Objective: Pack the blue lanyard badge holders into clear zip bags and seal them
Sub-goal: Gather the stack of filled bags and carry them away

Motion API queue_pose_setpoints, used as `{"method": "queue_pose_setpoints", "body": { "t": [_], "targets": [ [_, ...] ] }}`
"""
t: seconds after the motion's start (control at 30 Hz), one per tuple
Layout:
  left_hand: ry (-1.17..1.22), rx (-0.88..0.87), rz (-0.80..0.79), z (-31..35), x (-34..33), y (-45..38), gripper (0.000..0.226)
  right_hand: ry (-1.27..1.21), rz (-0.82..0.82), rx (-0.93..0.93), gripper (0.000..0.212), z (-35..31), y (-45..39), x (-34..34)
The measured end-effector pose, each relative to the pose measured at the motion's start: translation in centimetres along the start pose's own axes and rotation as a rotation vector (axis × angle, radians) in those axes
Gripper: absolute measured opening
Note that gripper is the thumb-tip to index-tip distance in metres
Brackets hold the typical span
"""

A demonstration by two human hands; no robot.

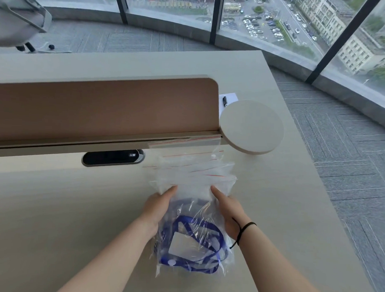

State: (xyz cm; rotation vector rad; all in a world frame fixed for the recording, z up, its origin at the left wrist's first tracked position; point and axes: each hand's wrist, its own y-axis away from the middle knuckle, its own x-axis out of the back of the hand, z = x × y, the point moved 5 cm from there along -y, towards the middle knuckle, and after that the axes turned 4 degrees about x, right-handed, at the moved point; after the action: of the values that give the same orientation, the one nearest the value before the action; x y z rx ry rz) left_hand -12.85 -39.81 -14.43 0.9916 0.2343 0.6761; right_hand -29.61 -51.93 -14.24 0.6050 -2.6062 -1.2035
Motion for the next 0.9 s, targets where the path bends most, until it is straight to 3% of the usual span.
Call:
{"method": "queue_pose_setpoints", "body": {
  "t": [0.17,0.3,0.43,0.5,0.73,0.77,0.9],
  "targets": [
    [0.098,-0.019,-0.017,-0.6,0.1,-0.6,0.105,0.012,0.043,0.009,0.044,-0.4,1.0,0.5],
    [0.169,-0.019,-0.056,-0.3,0.2,1.4,0.084,0.019,0.039,0.045,0.046,-1.2,2.4,0.5],
    [0.203,-0.021,-0.052,-0.3,0.9,3.9,0.096,-0.037,0.002,0.078,0.038,-1.8,5.0,0.2],
    [0.213,-0.051,-0.054,0.1,1.5,5.5,0.084,-0.059,-0.004,0.086,0.04,-1.5,6.3,0.3],
    [0.248,-0.233,-0.086,1.6,2.8,12.4,0.009,-0.136,0.039,0.174,0.04,-0.9,12.4,0.6],
    [0.255,-0.248,-0.092,1.7,3.0,13.4,0.01,-0.146,0.054,0.197,0.04,-0.9,13.4,0.5],
    [0.228,-0.303,-0.149,1.2,4.1,16.0,0.052,-0.197,0.118,0.251,0.041,0.1,17.6,0.7]
  ]
}}
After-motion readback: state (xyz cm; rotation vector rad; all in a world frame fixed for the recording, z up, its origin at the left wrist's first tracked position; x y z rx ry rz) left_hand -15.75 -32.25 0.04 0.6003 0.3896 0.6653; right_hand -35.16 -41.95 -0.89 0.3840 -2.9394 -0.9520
